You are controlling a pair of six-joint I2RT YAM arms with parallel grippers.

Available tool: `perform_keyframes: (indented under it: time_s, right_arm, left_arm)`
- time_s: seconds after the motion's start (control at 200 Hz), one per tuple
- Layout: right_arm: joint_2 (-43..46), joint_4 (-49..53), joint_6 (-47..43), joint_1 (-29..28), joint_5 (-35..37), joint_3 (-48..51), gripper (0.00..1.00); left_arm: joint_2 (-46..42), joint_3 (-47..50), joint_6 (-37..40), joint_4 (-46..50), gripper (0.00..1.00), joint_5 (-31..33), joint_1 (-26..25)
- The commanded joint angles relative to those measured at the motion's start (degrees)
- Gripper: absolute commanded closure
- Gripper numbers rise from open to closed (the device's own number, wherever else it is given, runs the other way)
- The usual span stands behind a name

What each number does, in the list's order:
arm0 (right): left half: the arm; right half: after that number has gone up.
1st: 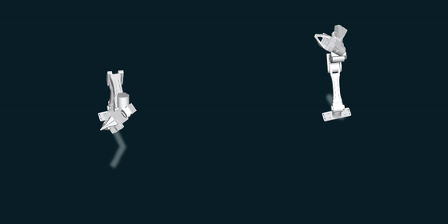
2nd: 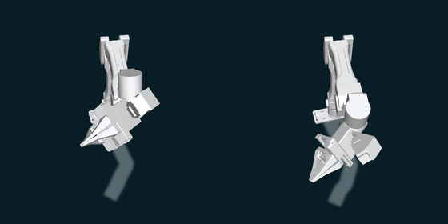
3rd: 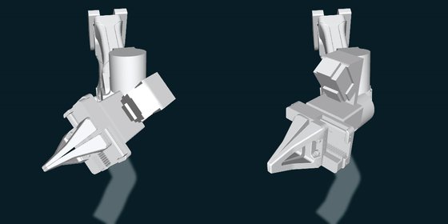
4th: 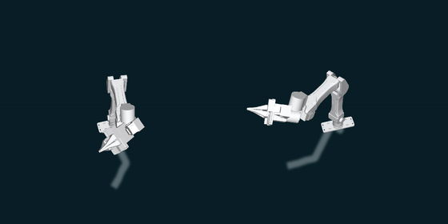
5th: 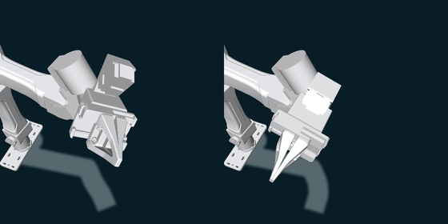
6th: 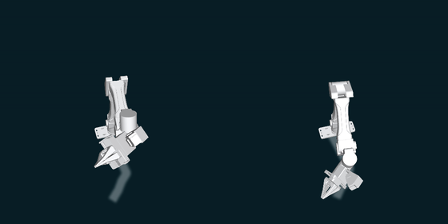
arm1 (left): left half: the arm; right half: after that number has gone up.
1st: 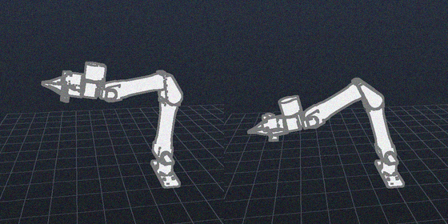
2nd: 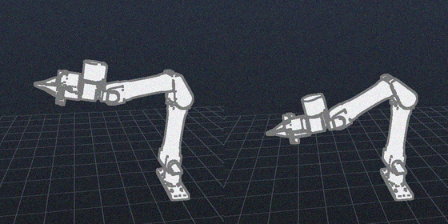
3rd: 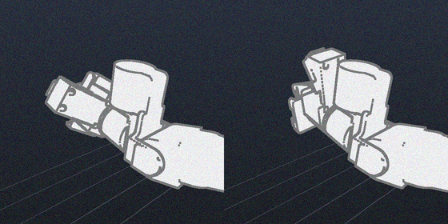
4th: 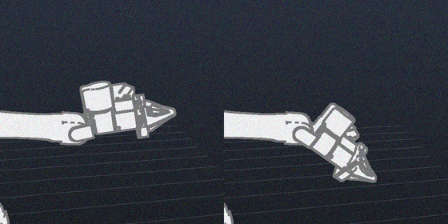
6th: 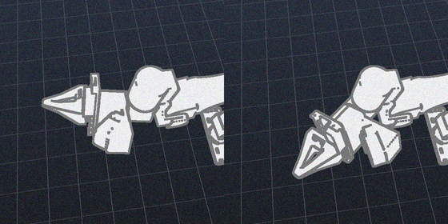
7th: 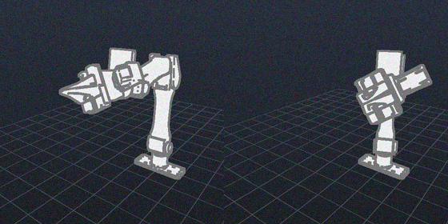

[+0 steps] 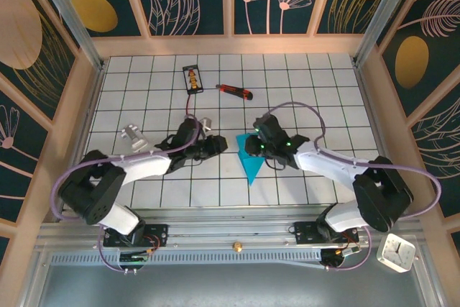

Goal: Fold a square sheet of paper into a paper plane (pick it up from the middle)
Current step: Rotate the paper at the center of the table.

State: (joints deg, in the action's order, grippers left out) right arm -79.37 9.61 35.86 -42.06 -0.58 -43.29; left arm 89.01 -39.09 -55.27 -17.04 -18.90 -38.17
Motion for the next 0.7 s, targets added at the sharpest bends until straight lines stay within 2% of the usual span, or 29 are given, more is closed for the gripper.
perform_keyframes:
  time_s: [0.0,0.145,0.37,0.535,0.696]
  right_arm:
    - [2.36,-3.85,-1.40,1.90,-6.98,6.01,0.79]
    - [1.97,-7.62,-0.56,2.21,-8.73,10.08,0.85]
    - [0.64,-13.25,3.79,0.84,-9.70,14.10,0.89]
    - [-2.64,-17.03,8.43,-3.01,-8.61,14.13,0.92]
    - [-8.93,-21.61,11.50,-6.41,-8.65,10.86,0.93]
  left_arm:
    - [5.61,-5.15,-1.22,-2.91,0.73,-3.67,-2.04]
    - [13.64,-10.16,-1.02,-2.16,0.84,-7.10,-2.31]
    - [23.30,-19.10,4.77,4.25,0.89,-9.10,-1.75]
    - [26.75,-23.92,10.14,8.33,0.88,-6.58,-0.66]
    - [29.28,-27.70,12.61,8.63,0.83,-7.11,1.52]
